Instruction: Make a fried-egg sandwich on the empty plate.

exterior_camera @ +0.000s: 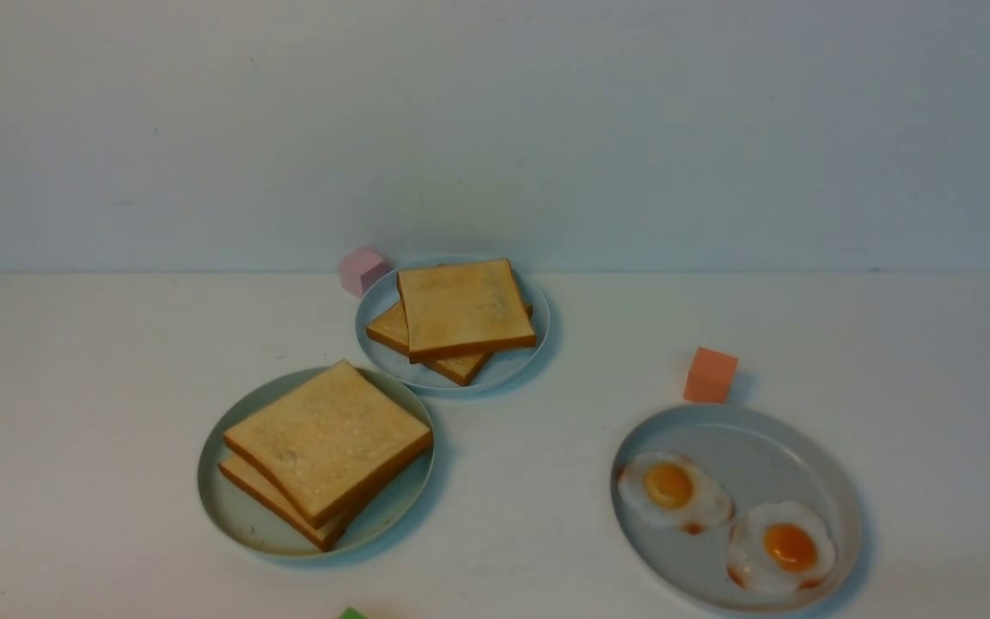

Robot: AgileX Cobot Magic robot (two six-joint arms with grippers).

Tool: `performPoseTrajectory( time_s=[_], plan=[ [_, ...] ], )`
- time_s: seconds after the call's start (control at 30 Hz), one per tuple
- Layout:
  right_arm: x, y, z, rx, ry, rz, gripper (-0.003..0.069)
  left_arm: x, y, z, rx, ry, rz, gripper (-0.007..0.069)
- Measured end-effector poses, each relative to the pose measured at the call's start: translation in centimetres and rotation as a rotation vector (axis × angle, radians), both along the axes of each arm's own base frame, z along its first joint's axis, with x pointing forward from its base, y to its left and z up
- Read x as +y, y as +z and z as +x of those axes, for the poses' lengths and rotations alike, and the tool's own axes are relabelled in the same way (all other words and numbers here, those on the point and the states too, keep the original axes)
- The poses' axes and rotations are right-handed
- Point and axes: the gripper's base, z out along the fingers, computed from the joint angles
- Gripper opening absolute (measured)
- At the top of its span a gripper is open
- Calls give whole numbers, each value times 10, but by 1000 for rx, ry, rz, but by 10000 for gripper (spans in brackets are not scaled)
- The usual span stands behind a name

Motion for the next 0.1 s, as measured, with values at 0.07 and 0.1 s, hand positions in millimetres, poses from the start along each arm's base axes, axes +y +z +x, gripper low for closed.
performPoseTrajectory(
  time_s=[0.07,0.1],
  plan=[
    [0,0,0,0,0,0,49,0,0,0,0,0,0,5],
    [0,0,0,0,0,0,49,0,0,0,0,0,0,5]
  ],
)
